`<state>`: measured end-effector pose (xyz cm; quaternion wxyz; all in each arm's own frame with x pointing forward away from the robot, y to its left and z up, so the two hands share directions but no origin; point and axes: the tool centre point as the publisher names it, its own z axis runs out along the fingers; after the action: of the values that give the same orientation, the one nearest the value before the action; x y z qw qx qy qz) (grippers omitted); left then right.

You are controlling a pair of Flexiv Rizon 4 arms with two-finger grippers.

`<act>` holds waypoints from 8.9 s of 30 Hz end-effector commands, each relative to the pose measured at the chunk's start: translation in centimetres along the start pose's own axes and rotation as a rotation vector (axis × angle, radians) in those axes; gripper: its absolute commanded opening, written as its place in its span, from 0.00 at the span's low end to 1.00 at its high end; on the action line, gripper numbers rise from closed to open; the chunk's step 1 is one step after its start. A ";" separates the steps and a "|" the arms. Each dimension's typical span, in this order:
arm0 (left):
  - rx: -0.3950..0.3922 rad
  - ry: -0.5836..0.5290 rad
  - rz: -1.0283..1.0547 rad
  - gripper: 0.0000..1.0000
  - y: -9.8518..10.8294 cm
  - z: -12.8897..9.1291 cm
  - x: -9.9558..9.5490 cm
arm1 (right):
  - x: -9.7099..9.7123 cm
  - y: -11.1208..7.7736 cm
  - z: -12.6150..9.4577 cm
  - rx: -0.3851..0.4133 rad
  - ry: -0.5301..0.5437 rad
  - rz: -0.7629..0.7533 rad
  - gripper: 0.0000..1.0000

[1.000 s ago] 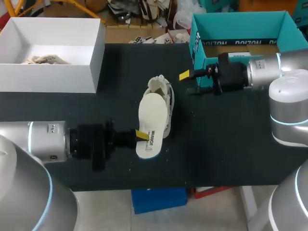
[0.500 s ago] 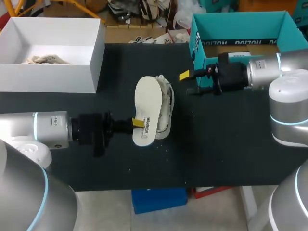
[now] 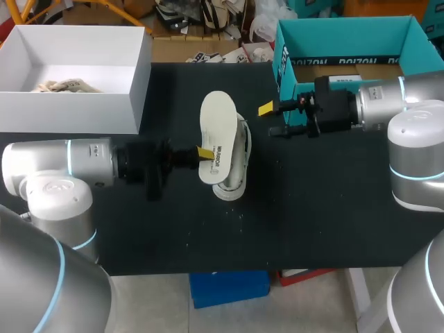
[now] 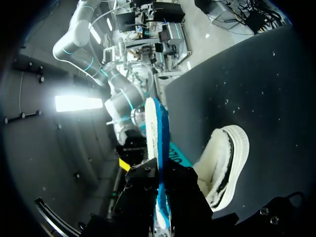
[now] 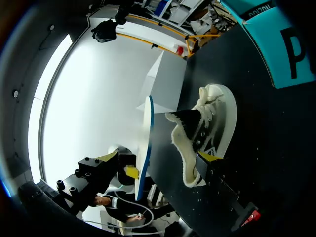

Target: Take the shoe out of the shoebox, open the shoe tongue, remove and reinsert the insole, then place the shoe into the shoebox

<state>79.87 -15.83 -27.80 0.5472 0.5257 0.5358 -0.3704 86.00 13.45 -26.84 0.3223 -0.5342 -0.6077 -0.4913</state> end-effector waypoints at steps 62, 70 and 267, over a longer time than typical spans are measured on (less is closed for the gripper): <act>-0.041 0.442 -0.042 1.00 -1.3 -6.4 -1.6 | 1.7 -1.4 9.3 0.242 0.059 0.064 0.00; -0.090 0.670 -0.088 1.00 -0.7 -7.2 -4.6 | 1.7 -1.4 9.3 0.242 0.059 0.064 0.00; 0.184 -0.118 -0.066 1.00 -1.7 -6.2 0.0 | 1.7 -1.4 9.3 0.242 0.059 0.064 0.00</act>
<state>78.15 -10.02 -26.33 0.4148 0.6100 0.5488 -0.3932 85.52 22.68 -28.38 0.4184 -0.4950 -0.6355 -0.4196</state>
